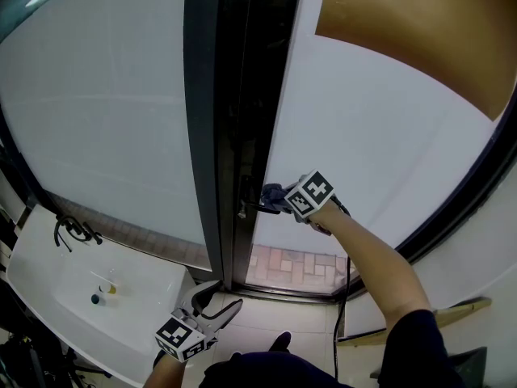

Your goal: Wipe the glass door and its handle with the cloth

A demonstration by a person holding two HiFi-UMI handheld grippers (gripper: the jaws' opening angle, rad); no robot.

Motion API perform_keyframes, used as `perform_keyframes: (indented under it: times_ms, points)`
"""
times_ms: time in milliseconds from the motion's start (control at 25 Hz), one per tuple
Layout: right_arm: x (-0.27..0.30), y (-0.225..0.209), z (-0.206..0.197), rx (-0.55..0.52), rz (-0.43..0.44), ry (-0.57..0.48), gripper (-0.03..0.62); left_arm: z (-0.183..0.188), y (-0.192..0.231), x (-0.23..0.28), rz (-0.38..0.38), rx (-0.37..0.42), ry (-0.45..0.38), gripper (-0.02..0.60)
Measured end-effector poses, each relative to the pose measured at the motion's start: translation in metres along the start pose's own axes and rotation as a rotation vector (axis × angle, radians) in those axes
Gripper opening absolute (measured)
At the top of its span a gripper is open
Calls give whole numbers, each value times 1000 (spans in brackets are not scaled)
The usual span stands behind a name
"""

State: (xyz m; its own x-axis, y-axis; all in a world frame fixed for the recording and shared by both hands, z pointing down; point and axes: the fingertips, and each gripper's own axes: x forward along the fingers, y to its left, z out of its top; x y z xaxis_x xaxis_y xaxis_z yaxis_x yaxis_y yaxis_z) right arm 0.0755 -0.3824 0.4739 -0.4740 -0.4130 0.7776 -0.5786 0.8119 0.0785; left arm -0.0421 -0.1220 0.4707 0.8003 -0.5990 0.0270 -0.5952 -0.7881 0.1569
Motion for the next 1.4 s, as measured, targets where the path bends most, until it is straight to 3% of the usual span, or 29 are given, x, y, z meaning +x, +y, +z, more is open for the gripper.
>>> perform_keyframes:
  times_ms: [200,400,520,720,1000,1160,1400]
  points:
    - [-13,-15,-20,-1,-49,17,148,-1,0,-2,-2,1,-1,241]
    - [-29,-1,9,-104,-139,-126,149,-1,3,-4,1,-1,0,241]
    - [-27,26,40,-270,-200,-175,150,-1,3,-4,-1,0,-3,241]
    - [-2,64,72,-620,-342,-170,150,2,-3,-4,-1,4,2,241]
    - [45,87,60,-1078,-522,-44,150,1,-2,-10,27,-2,8,241]
    - [44,85,45,-1224,-590,-9,150,0,0,-12,34,-3,4,241]
    - [36,80,24,-1350,-629,26,149,1,-1,-8,18,-1,9,241]
